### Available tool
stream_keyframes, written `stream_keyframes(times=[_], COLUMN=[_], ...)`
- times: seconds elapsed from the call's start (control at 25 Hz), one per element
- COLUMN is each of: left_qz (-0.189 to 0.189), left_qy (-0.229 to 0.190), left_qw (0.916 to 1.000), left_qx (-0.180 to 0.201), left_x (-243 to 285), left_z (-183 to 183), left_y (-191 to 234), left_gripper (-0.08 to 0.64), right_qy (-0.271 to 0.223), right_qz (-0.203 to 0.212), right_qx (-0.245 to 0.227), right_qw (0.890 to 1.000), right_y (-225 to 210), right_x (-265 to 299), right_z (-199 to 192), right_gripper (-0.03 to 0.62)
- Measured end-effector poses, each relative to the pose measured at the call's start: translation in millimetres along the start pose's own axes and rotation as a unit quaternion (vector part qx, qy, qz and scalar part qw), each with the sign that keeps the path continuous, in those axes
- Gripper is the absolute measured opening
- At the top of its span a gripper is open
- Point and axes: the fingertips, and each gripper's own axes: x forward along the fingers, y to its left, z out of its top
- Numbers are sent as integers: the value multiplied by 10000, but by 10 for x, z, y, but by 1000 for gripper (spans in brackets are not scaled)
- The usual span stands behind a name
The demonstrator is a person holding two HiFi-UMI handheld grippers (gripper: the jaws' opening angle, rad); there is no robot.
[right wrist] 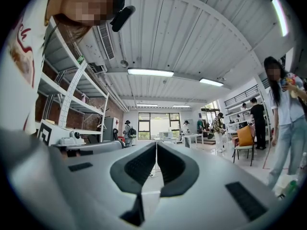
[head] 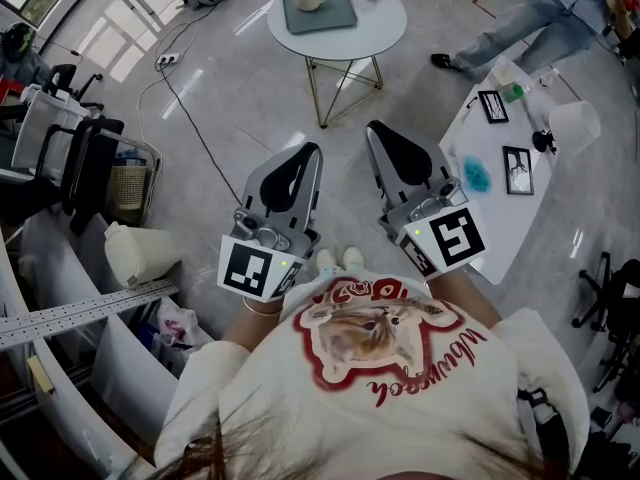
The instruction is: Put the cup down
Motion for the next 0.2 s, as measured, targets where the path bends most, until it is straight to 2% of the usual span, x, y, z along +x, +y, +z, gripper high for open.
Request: stream_keyframes(times=[0.2], left_qz=[-3], left_qy=[6], left_qw=[10000], left_qx=[-22], left_x=[-25], left_z=[-1], left_y=[-28], left_gripper=[15], right_qy=[-10], right_qz=[-5], right_qx=[0], right_qw=[10000], right_y=[26], right_x=[-36], right_z=[4], right_gripper=[34])
